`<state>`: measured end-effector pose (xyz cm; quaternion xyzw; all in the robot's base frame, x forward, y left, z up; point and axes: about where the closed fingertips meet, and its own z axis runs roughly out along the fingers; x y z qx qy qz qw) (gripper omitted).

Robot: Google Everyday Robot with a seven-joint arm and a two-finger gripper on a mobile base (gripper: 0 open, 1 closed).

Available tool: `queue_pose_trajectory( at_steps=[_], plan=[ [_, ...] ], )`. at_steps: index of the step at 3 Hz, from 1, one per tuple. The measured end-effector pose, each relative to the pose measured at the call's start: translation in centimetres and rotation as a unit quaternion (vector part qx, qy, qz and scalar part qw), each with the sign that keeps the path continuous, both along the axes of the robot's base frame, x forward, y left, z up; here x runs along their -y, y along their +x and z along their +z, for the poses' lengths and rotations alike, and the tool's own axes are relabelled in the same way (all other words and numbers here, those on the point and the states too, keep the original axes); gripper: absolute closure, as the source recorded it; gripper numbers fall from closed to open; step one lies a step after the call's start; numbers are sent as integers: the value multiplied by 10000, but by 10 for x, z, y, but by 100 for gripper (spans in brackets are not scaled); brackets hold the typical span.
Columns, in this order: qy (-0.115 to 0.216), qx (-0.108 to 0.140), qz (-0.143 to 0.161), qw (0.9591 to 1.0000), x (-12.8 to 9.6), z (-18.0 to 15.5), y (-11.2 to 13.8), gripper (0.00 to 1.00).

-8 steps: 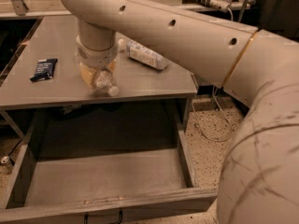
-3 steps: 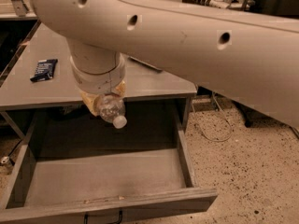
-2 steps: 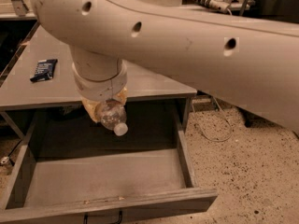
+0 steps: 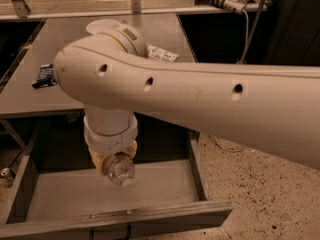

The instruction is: Place water bottle into top drawer

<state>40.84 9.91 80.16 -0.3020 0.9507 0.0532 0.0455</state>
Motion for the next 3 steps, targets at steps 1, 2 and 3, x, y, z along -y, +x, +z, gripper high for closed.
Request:
queue_pose_trajectory(
  at_steps=[1,2,3],
  plan=[
    [90,-411,-9,9991,-7,-54,-8,100],
    [90,-412,-9,9991,-7,-54,-8,100],
    [182,-695,-167,9973,-13,-87,-12,100]
  ],
)
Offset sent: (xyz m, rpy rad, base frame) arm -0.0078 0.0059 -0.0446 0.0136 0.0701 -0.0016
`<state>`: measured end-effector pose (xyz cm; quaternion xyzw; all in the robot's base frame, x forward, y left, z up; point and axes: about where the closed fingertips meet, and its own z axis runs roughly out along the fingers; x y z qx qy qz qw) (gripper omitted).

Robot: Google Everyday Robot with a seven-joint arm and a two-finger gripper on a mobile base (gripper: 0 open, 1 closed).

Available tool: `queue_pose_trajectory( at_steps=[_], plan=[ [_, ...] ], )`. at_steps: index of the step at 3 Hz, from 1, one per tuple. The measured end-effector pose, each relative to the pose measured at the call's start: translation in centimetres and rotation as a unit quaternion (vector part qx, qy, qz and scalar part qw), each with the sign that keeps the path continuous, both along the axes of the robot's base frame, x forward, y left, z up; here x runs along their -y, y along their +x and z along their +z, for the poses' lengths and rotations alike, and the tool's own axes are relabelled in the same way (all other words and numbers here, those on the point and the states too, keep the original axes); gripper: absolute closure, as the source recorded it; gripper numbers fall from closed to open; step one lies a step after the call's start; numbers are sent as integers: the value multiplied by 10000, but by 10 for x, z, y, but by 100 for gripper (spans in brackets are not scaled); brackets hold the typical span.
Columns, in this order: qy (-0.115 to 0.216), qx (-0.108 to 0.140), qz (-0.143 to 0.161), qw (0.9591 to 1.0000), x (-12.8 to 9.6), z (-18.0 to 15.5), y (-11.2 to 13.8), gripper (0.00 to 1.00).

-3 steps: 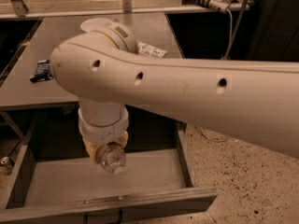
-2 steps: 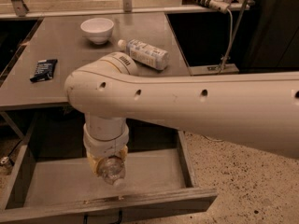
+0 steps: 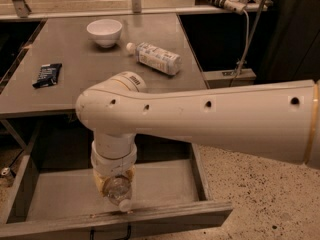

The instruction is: Place water bottle into top drawer

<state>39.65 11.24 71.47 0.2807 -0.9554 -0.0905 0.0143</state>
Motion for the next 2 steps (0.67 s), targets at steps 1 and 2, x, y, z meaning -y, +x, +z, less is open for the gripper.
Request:
queue_pose_trajectory(
  at_steps=[1,2],
  plan=[
    [171,-102,-84,9998,-17,-39,16,100],
    [310,-29,-1,9995,-32,-63,44,100]
  ],
)
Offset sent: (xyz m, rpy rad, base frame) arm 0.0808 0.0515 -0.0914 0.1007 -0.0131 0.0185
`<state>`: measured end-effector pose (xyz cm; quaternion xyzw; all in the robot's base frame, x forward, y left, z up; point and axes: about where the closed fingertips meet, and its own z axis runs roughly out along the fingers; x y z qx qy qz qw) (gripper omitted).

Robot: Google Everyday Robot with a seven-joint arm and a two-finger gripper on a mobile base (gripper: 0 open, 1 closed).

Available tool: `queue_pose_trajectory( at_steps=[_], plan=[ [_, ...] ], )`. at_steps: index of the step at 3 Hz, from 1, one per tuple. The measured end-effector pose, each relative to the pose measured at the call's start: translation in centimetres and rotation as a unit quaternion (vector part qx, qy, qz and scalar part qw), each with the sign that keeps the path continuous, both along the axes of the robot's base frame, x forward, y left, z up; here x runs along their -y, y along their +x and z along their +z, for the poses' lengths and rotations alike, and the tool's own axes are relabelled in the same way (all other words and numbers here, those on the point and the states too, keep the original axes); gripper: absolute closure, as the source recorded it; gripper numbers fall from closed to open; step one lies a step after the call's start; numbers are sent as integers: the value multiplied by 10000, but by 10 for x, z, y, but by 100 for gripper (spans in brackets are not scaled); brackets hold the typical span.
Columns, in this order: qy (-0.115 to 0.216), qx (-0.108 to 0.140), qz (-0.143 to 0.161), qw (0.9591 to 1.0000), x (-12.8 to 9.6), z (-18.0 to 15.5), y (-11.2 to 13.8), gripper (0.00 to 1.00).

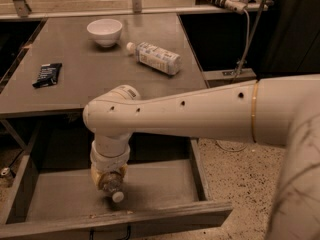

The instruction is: Place water bottle into top drawer

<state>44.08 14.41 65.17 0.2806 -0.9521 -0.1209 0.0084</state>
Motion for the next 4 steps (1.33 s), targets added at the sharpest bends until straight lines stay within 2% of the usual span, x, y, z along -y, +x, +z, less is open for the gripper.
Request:
queue_pose_trajectory(
  at_steps=[1,2,3,4],
  plan=[
    [76,132,144,9998,-13,-11,24,100],
    [167,39,81,9998,-15,-28,22,100],
    [196,-118,-51,9997,-7,-41,7,100],
    [192,-122,-50,9997,-6,-42,6,81]
  ],
)
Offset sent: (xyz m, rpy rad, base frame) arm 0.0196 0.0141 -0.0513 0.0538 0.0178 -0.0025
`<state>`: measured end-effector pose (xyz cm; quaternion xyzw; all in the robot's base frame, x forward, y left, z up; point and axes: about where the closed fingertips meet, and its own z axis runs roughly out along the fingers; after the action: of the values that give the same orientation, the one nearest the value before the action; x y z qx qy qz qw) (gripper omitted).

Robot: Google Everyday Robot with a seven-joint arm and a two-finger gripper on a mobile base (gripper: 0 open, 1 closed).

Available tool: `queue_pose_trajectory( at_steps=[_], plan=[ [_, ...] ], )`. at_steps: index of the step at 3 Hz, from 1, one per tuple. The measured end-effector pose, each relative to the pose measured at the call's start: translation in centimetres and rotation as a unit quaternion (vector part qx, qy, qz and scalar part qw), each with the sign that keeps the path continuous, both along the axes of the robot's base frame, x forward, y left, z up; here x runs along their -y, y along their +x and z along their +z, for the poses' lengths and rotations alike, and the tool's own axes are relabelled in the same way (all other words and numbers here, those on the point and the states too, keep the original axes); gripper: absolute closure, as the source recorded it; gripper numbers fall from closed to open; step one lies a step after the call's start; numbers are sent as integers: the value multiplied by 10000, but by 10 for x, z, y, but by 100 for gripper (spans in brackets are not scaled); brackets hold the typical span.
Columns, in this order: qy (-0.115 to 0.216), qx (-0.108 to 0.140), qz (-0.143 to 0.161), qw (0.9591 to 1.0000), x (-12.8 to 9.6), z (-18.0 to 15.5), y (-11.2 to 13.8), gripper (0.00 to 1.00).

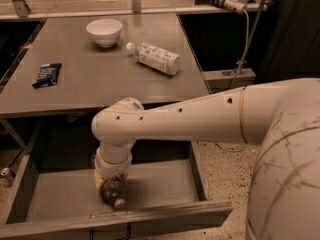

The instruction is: Place water bottle into top drawer

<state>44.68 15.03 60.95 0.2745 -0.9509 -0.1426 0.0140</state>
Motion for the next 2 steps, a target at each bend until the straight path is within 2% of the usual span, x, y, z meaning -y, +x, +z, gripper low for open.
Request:
queue_pose_trajectory(
  at_steps=[2],
  plan=[
    [0,0,0,10000,0,0,0,35]
  ],
)
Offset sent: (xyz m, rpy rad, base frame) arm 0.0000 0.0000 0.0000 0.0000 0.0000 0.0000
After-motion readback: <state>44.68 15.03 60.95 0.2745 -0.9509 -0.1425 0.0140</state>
